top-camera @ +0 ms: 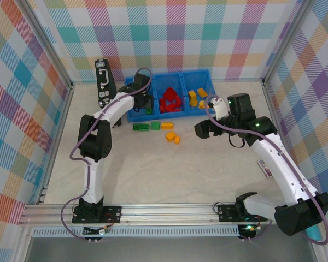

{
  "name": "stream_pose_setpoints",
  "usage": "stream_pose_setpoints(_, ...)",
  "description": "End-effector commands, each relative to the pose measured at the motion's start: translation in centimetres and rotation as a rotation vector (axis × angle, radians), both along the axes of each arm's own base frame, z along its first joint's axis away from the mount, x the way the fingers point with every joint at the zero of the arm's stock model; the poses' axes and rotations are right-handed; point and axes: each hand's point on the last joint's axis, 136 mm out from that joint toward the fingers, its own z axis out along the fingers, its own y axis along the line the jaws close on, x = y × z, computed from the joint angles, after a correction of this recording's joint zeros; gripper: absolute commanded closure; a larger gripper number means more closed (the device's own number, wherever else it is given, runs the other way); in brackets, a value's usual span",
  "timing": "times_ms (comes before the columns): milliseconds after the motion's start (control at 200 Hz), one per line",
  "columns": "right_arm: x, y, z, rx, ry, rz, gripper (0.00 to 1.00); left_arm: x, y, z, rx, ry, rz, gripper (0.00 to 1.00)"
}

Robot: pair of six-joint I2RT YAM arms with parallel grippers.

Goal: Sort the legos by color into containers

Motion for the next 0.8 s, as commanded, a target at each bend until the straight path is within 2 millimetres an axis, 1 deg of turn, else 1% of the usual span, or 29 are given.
stream_pose_setpoints(0, -0.1, 0.3, 0.0, 0.004, -0.007, 0.015, 0.01, 0.6, -0.5, 2.5, -0.033, -0.057, -0.01, 0.3)
stream_pose_setpoints(90, -0.2, 0.4, 0.1, 0.01, -0.009, 0.016, 0.01, 0.3, -0.6, 4.0, -0.032, -0.078, -0.028, 0.28)
stream_pose_setpoints(175, -0.3, 0.4, 0.0, 0.013, -0.009, 0.018, 0.01, -0.4, -0.8, 4.6, -0.02, -0.081, -0.045, 0.29)
stream_pose_setpoints(255, -0.4, 0.4, 0.2, 0.021, -0.011, 0.022, 0.01, -1.1, -0.5, 4.3, -0.006, -0.068, -0.044, 0.26)
stream_pose_setpoints(315, -0.5, 0.5, 0.4, 0.028, -0.012, 0.026, 0.01, -1.5, -0.5, 4.0, -0.004, -0.058, -0.044, 0.27)
stream_pose_setpoints(390, -0.8, 0.4, 0.6, 0.031, -0.018, 0.027, 0.01, -2.3, -0.6, 4.2, -0.003, -0.058, -0.049, 0.28)
stream_pose_setpoints(445, -0.9, 0.4, 0.6, 0.032, -0.022, 0.027, 0.01, -3.1, -1.0, 4.6, 0.001, -0.063, -0.058, 0.28)
stream_pose_setpoints(565, -1.1, 0.4, 0.7, 0.042, -0.023, 0.028, 0.01, -5.2, -2.1, 4.8, 0.045, -0.045, -0.095, 0.28)
stream_pose_setpoints(685, -1.3, 0.6, 0.9, 0.049, -0.026, 0.033, 0.01, -7.4, -3.1, 4.0, 0.086, 0.004, -0.121, 0.28)
stream_pose_setpoints(795, -1.5, 0.6, 1.0, 0.048, -0.032, 0.034, 0.01, -9.0, -3.8, 3.0, 0.066, 0.04, -0.119, 0.29)
